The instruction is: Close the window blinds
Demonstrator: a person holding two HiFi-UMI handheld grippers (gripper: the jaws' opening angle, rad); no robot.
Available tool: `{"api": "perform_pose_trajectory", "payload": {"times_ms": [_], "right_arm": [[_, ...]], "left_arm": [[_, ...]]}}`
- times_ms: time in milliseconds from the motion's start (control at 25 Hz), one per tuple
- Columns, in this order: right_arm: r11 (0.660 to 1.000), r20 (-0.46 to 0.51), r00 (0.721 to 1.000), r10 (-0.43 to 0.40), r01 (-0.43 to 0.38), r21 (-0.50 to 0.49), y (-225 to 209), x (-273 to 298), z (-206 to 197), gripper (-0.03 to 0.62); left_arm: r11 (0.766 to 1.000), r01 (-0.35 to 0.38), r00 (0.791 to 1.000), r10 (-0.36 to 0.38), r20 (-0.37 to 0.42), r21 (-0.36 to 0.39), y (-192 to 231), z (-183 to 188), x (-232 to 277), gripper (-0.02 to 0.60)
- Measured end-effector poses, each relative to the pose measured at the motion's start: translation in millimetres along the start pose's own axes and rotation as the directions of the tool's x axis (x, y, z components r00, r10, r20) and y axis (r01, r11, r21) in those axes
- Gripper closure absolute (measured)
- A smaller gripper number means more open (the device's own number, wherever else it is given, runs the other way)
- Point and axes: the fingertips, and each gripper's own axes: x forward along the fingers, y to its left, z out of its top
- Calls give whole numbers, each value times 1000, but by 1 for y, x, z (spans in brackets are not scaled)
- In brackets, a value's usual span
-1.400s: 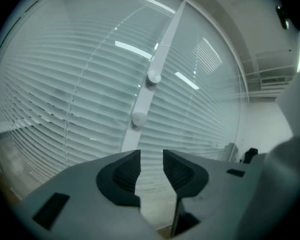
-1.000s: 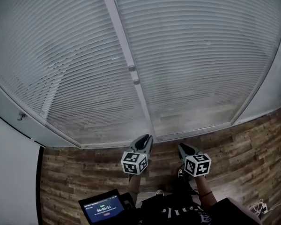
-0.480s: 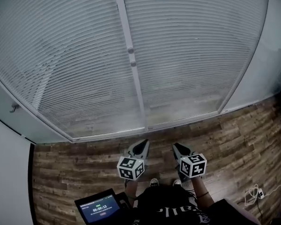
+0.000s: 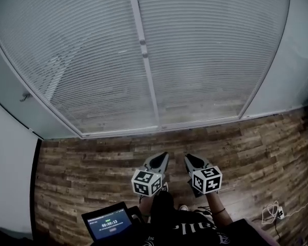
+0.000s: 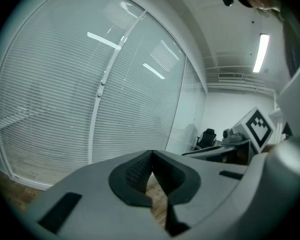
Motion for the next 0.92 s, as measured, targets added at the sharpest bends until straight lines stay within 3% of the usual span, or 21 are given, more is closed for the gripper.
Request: {"api": "perform_pose_trajectory", "payload": {"times_ms": [280, 920], "right_arm": [[999, -19, 999, 35, -35, 2, 17, -66, -47, 543], [995, 17, 996, 85, -84, -53, 28, -107, -47, 543]], "left_arm": [[1000, 17, 999, -17, -30, -6, -80, -41, -34, 577], [999, -48, 999, 48, 3, 18, -112, -44, -56, 577]]}}
